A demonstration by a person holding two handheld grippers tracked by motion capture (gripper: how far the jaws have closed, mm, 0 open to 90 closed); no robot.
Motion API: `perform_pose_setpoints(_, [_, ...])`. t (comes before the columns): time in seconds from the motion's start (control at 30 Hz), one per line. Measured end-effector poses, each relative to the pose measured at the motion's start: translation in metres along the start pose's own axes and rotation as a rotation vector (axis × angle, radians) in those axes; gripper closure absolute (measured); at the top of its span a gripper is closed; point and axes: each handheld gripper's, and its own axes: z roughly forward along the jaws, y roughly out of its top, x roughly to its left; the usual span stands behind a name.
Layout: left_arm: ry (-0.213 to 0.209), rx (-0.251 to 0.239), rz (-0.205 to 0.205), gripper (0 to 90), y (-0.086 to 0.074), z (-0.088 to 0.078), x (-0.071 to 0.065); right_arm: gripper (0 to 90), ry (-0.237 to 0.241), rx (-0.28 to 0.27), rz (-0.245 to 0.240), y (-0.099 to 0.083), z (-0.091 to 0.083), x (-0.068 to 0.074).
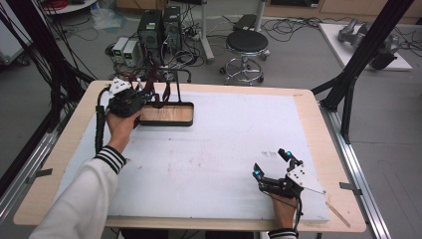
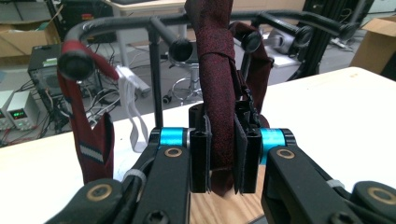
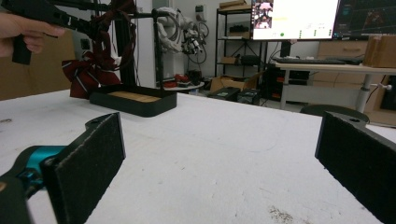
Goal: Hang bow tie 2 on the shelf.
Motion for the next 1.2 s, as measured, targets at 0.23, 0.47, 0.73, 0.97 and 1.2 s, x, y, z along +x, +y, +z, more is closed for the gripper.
perform_pose_setpoints(0.23, [0.011,0.012,0.004,79.4,-0.006,0.004,-0.004,0.6,0.001,0.0,0.001,0.0,0.0,0.0])
perform_pose_setpoints(0.47, [0.023,0.025,0.005,79.4,-0.016,0.004,-0.005,0.6,0.001,-0.001,0.0,0.0,0.0,0.0])
perform_pose_setpoints(0.73, [0.034,0.071,-0.005,79.4,-0.028,0.006,-0.005,0.6,0.002,-0.001,0.001,0.0,0.0,0.0])
perform_pose_setpoints(0.97, [0.063,0.081,-0.027,79.5,-0.029,0.014,-0.001,0.6,0.001,-0.002,-0.001,0.0,0.0,0.0])
perform_pose_setpoints(1.2, [0.073,0.098,-0.015,79.4,-0.03,0.017,0.001,0.6,0.001,-0.003,0.0,0.0,0.0,0.0])
